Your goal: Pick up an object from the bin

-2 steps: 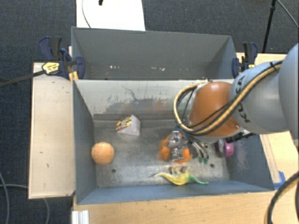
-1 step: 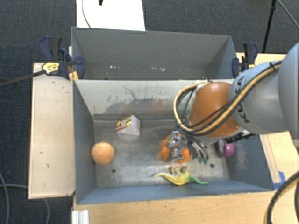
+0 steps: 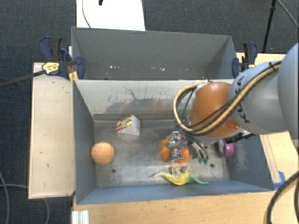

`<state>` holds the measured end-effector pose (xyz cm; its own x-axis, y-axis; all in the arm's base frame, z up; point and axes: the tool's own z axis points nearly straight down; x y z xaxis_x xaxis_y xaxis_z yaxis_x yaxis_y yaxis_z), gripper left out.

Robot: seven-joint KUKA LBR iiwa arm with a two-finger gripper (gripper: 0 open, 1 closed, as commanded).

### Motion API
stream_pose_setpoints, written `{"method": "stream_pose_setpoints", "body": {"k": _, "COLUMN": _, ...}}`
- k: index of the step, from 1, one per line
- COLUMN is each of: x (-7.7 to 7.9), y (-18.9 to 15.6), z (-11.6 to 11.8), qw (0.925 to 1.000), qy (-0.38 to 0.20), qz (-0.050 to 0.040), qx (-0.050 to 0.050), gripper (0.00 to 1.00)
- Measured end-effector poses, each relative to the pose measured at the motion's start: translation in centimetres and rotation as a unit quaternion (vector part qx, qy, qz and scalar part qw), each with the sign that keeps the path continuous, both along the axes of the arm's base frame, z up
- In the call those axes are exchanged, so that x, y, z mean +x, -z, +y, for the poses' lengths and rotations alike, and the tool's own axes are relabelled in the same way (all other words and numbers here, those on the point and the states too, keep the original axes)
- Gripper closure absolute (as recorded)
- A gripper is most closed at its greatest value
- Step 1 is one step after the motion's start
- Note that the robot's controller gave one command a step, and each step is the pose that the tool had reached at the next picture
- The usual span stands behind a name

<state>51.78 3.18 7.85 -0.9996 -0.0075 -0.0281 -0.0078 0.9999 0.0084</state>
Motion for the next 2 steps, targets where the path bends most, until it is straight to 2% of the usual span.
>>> {"method": "stream_pose_setpoints", "body": {"k": 2, "x": -0.02, "y": 0.02, "z": 0.01, "qw": 1.0000, "qy": 0.003, "qz": 0.0003, "qx": 0.000, "gripper": 1.00}}
